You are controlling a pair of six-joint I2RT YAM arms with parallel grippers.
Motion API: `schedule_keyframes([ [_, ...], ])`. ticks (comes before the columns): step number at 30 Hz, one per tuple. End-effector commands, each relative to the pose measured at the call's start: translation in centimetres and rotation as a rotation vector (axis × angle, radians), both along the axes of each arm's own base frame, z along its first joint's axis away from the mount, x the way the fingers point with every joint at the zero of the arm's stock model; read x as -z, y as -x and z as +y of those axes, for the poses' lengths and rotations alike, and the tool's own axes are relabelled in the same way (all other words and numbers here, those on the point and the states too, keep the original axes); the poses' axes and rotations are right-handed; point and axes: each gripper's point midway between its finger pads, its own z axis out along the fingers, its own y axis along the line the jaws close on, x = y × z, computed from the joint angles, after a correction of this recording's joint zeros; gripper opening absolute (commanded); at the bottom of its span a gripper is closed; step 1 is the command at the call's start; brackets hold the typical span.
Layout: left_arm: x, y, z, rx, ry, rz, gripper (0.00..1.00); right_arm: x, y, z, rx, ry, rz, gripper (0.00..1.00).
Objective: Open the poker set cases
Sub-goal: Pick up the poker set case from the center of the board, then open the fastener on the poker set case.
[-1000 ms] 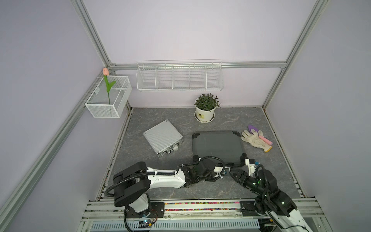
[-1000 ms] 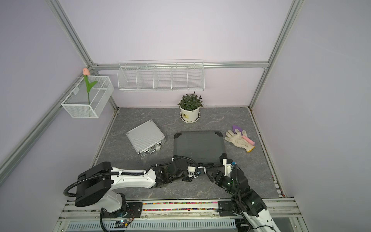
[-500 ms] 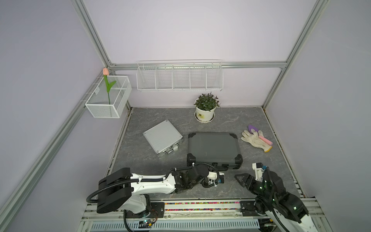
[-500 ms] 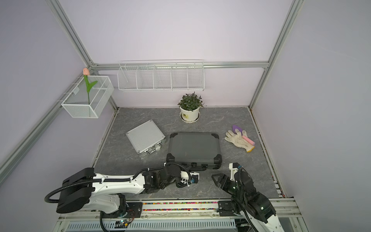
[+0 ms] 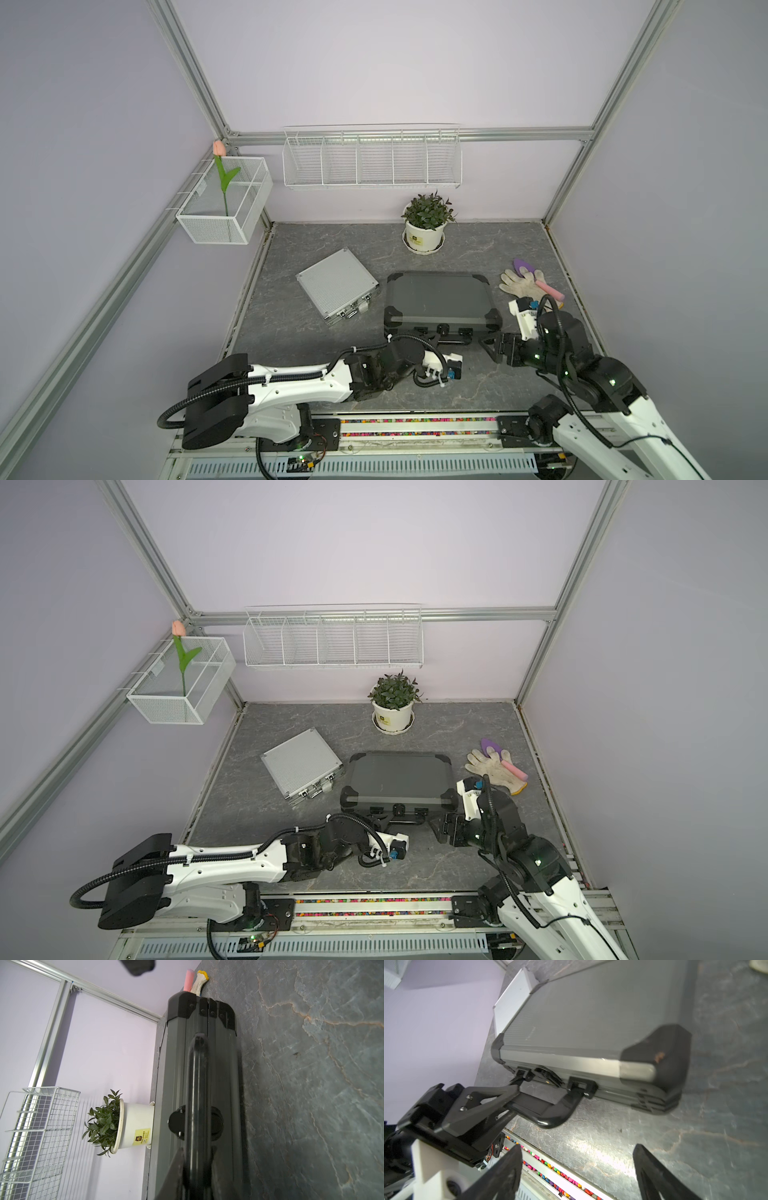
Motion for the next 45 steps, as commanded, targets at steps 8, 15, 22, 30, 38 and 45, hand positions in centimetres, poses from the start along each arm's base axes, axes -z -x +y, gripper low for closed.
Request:
schedule_keyframes([
  [8,-11.6,1.4,0.1,0.079,0.341,-0.126,0.0,-7.6,0.5,3.2,-0.509,0.158,-0.544,0.94],
  [15,-11.8,1.1,0.5,0.055,0.361,-0.152,0.0,-8.6,0.1,2.9,-0.664,0.348,-0.647,0.97],
  [22,-11.7,1.4,0.8,0.069,0.361,-0.149,0.0,-8.0,0.0,3.3,-0.798,0.431,-0.631,0.97],
  [30,-11.6,1.6,0.7,0.08,0.37,-0.13,0.0,-7.3,-0.1,3.9,-0.89,0.473,-0.702,0.96],
  [38,-12.2,1.4,1.0,0.067,0.387,-0.154,0.0,-5.6,0.2,4.4,-1.018,0.513,-0.722,0.94],
  [45,-12.1,1.4,1.0,0.068,0.383,-0.162,0.0,-4.1,0.5,5.2,-1.104,0.512,-0.755,0.96],
])
